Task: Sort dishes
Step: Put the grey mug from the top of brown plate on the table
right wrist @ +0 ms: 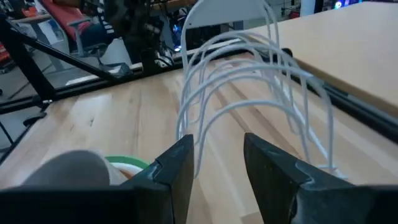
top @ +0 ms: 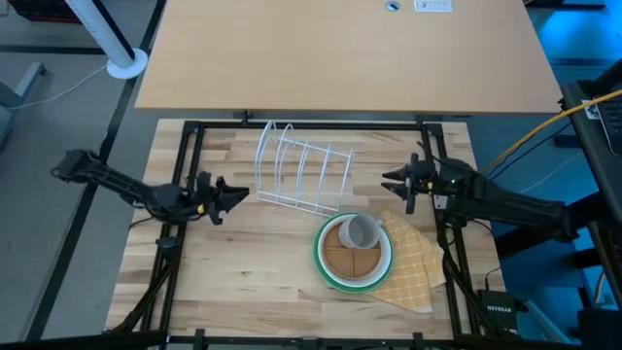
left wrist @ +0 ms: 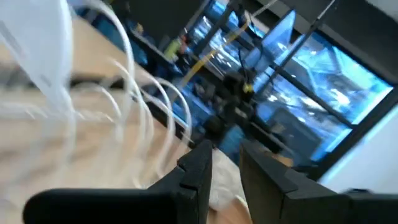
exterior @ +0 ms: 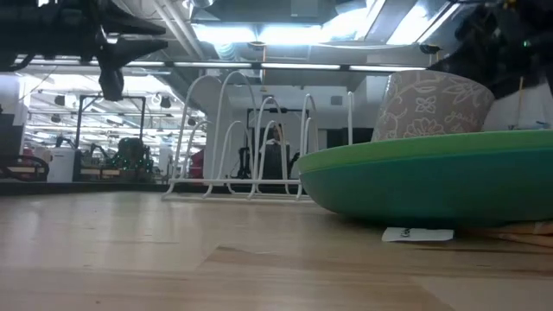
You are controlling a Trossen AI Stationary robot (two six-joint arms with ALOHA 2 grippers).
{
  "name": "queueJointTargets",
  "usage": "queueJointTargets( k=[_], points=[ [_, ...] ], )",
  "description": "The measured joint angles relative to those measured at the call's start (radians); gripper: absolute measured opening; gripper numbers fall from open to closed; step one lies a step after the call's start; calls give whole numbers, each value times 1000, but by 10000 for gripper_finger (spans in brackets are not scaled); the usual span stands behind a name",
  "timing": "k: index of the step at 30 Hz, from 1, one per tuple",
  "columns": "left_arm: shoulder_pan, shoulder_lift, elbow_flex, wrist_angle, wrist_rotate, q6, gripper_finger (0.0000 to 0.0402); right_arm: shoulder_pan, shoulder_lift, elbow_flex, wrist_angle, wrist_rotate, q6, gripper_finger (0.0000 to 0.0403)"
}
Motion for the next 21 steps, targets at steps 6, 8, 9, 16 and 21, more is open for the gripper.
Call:
queueJointTargets(
  k=[6,8,9,16,21],
  points=[
    [-3,219,163,1,55,28,72,0,0,48,-19,1,-6,145],
    [-3,322,252,1,55,166,72,0,0,49,-20,1,-6,145],
    [-3,373,296,1,56,253,72,0,0,49,-22,1,-6,145],
    [-1,672,596,-10,89,830,72,0,0,49,-22,0,-6,145],
    [31,800,759,-73,94,832,72,0,0,49,-28,0,-6,145]
  ],
)
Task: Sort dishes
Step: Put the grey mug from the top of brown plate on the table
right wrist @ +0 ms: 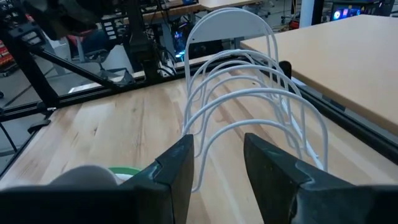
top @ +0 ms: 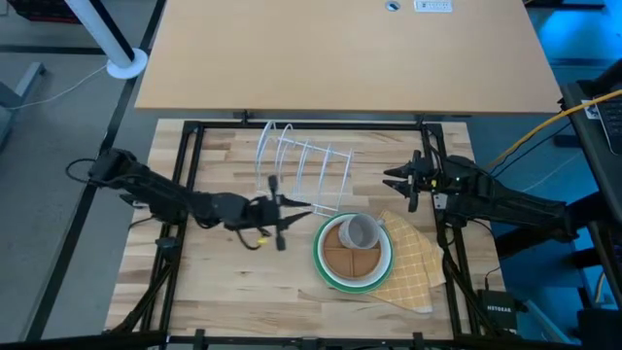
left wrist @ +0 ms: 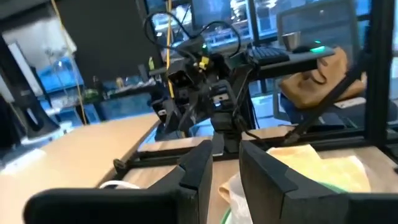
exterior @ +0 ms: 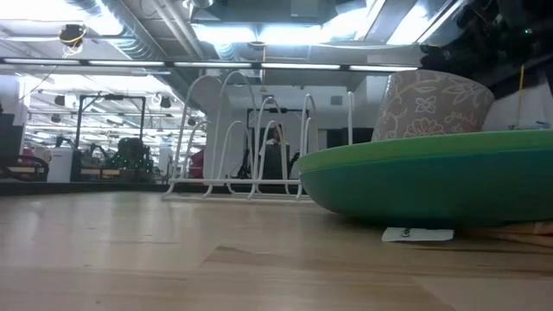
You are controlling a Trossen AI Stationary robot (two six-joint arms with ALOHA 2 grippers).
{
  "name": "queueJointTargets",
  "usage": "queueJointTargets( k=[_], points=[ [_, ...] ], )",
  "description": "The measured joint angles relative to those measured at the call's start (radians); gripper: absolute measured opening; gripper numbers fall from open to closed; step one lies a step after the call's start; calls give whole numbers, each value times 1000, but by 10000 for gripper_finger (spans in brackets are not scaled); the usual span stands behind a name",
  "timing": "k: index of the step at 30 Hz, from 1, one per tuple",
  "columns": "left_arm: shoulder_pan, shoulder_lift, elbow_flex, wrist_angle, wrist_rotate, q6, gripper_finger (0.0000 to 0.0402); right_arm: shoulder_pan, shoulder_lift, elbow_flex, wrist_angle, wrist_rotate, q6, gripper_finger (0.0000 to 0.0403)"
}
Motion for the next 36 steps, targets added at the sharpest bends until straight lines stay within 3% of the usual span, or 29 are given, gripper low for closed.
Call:
queueJointTargets(
  k=[6,10,13,18,23,36],
  points=[
    [66,111,149,-164,184,-163,72,0,0,0,-35,0,-1,145],
    [98,183,251,-269,318,-192,72,0,0,0,-63,0,-1,145],
    [109,228,336,-364,362,-179,72,0,0,0,-87,0,-1,145],
    [117,299,476,-510,373,-133,72,0,0,0,-119,-7,0,145],
    [119,364,555,-544,374,-104,73,0,0,0,-132,-27,1,145],
    [134,394,572,-467,365,12,73,0,0,0,-151,-27,13,145]
  ],
)
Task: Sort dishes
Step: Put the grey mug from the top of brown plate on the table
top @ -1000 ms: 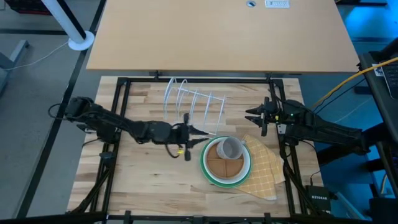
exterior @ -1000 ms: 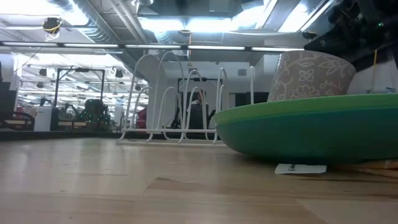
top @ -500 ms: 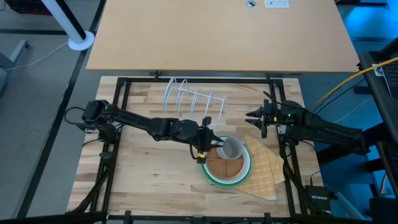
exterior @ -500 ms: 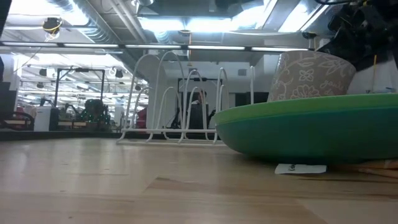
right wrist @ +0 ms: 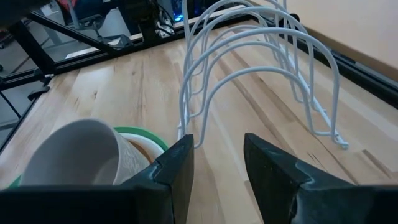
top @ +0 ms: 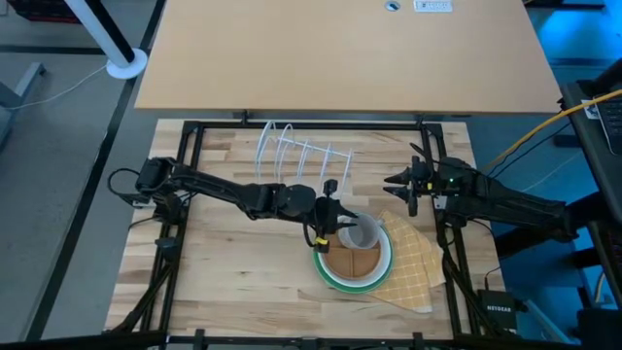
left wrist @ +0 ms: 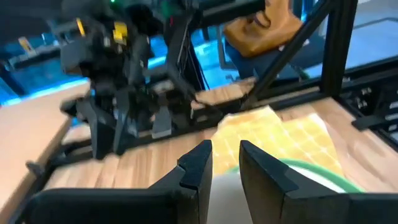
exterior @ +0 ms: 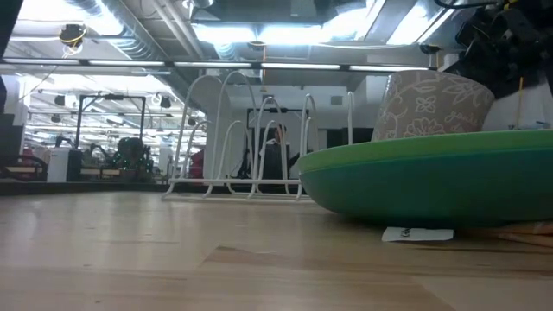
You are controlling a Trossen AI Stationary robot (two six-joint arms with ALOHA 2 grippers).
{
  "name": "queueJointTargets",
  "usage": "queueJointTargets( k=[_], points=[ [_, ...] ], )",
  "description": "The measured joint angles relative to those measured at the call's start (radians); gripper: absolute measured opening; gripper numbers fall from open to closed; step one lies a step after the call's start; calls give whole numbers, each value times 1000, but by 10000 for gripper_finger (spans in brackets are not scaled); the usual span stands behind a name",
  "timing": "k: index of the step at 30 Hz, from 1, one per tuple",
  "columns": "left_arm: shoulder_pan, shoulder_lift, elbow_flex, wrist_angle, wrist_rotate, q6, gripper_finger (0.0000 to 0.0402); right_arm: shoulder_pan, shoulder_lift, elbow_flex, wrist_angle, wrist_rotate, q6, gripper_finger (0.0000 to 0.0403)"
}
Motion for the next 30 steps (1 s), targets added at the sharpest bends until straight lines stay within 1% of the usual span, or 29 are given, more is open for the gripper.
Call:
queueJointTargets(
  k=[3,5,7,10,14,17,19,23,26,30],
  points=[
    [5,0,0,-7,1,22,74,0,0,0,0,0,0,145],
    [10,1,0,-43,0,2,84,0,0,0,0,0,0,145],
    [13,1,0,-87,2,-21,103,0,0,0,0,0,0,145],
    [10,1,0,-146,7,-16,140,0,0,0,0,0,1,145],
    [-14,1,0,-142,12,73,186,0,0,0,0,0,2,145],
    [-28,1,0,-140,16,180,207,0,0,0,0,0,2,145],
    [-29,12,0,-150,28,240,214,0,0,0,0,0,2,145],
    [-28,59,1,-153,80,335,213,0,0,0,1,0,2,145],
    [-27,109,22,-152,86,403,209,0,0,0,0,0,2,145],
    [-27,165,71,-157,87,436,208,0,0,0,0,0,2,145]
  ],
)
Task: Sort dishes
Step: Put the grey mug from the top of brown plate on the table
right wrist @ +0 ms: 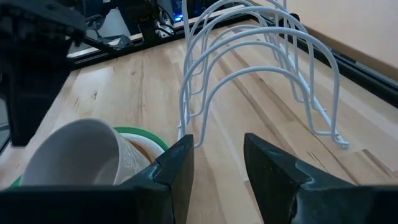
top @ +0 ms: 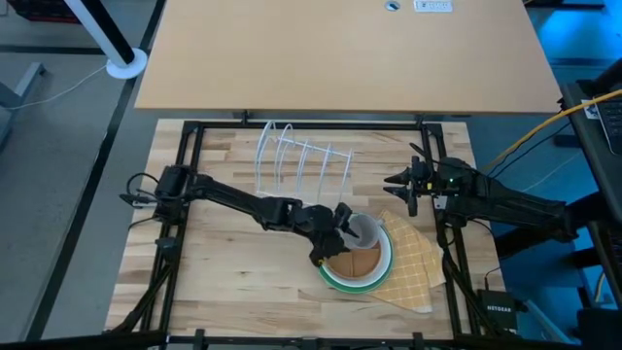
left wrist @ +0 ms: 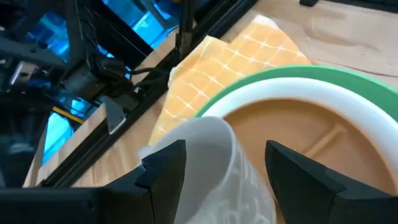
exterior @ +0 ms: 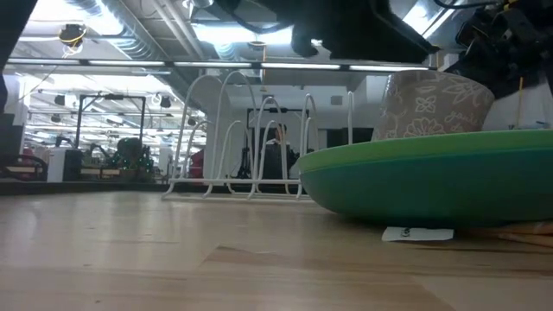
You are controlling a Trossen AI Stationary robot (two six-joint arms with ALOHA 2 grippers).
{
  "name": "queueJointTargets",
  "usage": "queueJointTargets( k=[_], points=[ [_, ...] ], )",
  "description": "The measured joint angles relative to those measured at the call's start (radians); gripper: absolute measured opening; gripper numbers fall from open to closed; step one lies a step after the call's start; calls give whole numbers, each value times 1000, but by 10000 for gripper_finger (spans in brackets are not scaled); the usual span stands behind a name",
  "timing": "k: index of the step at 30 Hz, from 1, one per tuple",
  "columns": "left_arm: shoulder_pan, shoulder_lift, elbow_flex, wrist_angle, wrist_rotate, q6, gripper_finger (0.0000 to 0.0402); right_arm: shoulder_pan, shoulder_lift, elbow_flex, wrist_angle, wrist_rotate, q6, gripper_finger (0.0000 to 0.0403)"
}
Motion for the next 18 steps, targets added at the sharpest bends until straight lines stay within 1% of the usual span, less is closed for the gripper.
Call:
queueJointTargets(
  k=[3,7,12,18],
  points=[
    [7,30,57,-71,0,3,208,0,0,0,-3,0,0,145],
    [19,50,125,-216,0,4,208,0,0,0,-21,0,0,145],
    [27,50,147,-309,3,0,208,0,0,0,-60,0,0,145],
    [28,49,161,-382,3,-5,207,0,0,0,-60,0,0,145]
  ],
)
